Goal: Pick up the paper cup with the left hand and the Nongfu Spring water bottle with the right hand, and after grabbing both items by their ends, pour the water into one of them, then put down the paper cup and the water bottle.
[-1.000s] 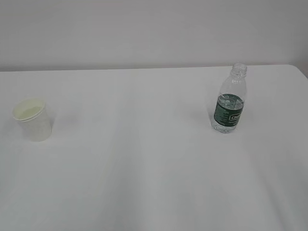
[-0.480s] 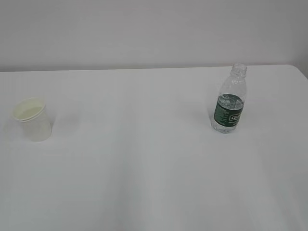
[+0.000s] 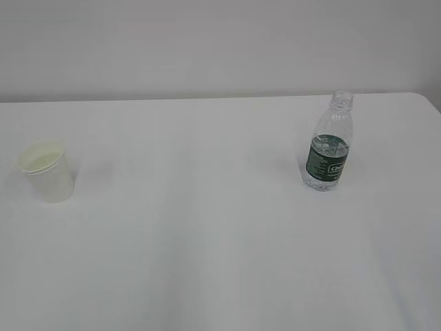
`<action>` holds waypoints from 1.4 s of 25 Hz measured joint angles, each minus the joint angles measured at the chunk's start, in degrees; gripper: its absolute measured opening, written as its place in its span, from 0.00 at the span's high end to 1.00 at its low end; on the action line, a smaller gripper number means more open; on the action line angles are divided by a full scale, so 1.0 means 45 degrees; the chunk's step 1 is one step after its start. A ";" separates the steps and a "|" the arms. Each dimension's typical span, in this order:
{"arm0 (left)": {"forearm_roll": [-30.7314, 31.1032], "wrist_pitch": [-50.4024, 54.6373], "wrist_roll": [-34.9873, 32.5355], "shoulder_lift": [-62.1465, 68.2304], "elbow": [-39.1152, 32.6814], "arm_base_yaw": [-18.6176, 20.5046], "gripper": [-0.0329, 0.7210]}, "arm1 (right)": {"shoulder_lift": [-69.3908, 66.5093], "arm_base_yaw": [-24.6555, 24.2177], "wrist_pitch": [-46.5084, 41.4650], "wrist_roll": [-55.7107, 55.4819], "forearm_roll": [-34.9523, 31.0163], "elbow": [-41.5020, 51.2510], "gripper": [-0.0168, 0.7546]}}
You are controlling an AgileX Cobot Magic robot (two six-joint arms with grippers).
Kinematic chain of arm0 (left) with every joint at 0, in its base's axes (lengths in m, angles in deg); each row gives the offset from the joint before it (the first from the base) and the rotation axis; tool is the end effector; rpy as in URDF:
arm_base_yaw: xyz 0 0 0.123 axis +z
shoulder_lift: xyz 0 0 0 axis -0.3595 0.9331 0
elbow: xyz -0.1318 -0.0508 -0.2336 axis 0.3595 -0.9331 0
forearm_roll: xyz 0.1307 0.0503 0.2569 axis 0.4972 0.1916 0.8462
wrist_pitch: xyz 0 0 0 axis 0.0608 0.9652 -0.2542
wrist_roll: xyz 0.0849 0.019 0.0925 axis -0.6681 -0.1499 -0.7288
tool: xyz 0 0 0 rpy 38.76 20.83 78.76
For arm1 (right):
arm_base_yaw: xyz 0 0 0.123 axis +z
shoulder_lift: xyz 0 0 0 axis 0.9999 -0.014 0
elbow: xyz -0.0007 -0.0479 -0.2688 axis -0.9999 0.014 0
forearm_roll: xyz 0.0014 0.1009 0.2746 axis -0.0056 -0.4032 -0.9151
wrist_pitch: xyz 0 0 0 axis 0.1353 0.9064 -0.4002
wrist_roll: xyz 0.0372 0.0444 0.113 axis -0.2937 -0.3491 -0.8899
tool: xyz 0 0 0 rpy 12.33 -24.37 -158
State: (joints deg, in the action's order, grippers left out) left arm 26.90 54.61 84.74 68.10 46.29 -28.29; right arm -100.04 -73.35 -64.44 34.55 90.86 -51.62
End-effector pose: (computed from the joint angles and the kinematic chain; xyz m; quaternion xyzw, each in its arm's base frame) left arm 0.0642 -0.0115 0.2884 0.0242 0.8689 -0.0630 0.4904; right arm 0.1247 0.0220 0.2616 -0.1223 0.8542 0.0091 0.5053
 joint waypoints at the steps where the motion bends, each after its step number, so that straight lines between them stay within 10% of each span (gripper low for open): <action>1: 0.0000 0.0000 0.0000 0.0000 0.0000 0.0000 0.24 | 0.0000 0.0000 -0.0137 0.0079 -0.0155 -0.0086 0.21; 35: 0.0354 -0.0701 -0.0050 -0.0197 -0.0392 0.0000 0.29 | 0.2874 0.0000 -0.3876 0.0781 -0.0806 -0.0800 0.21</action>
State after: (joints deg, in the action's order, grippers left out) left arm 28.50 51.45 84.52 67.21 44.52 -28.29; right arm -87.10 -73.35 -81.88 38.06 87.24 -55.22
